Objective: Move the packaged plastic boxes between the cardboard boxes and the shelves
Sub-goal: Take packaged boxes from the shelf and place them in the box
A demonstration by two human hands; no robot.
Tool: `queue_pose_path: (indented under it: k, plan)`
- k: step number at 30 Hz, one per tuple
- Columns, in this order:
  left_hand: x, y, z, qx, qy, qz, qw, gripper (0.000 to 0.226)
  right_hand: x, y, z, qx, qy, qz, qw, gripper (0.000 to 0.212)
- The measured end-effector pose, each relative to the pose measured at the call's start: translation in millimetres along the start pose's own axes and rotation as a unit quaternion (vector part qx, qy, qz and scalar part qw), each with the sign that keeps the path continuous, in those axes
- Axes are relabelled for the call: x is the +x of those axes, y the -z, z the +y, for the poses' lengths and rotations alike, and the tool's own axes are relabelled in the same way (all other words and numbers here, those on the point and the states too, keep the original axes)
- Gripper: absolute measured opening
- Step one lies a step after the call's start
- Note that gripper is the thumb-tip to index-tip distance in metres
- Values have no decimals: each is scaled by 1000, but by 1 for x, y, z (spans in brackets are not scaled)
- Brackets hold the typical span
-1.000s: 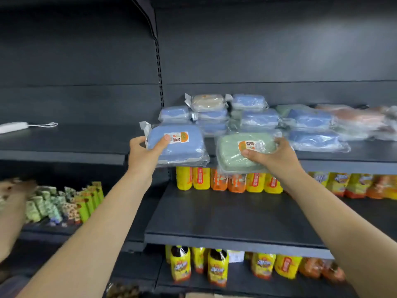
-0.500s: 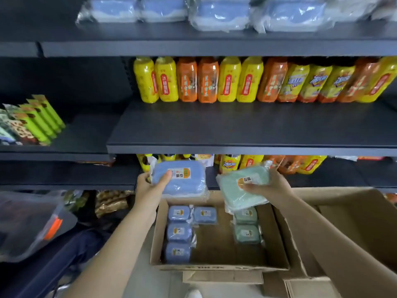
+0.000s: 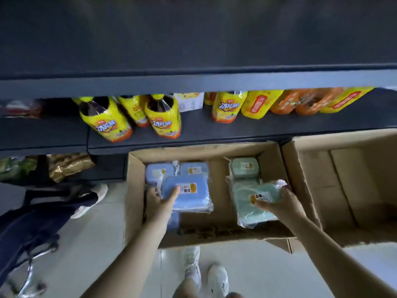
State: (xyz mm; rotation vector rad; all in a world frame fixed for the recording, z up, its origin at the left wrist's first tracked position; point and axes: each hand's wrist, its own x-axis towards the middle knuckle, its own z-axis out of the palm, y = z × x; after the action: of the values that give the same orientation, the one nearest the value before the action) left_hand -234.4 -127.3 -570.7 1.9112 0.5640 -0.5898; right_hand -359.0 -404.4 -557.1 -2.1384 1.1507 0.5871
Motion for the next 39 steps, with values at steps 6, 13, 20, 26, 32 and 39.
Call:
queue_pose_path:
  k: [6, 13, 20, 26, 32, 39]
  plan:
    - [58, -61, -59, 107, 13, -24, 994, 46, 61, -59, 46, -64, -93, -47, 993, 105]
    - [104, -115, -98, 161, 57, 19, 985, 65, 117, -117, 93, 180, -156, -97, 966, 121]
    - [121, -137, -115, 202, 74, 11, 977, 72, 131, -135, 107, 67, -104, -82, 989, 69]
    - [125, -140, -119, 244, 103, -21, 964, 95, 141, -154, 118, -86, -95, -50, 991, 109]
    - [126, -142, -115, 330, 50, 24, 942, 71, 143, -150, 107, -156, -91, -33, 983, 97]
    - [124, -144, -127, 335, 7, 63, 940, 58, 151, -152, 110, -88, -116, -53, 988, 91]
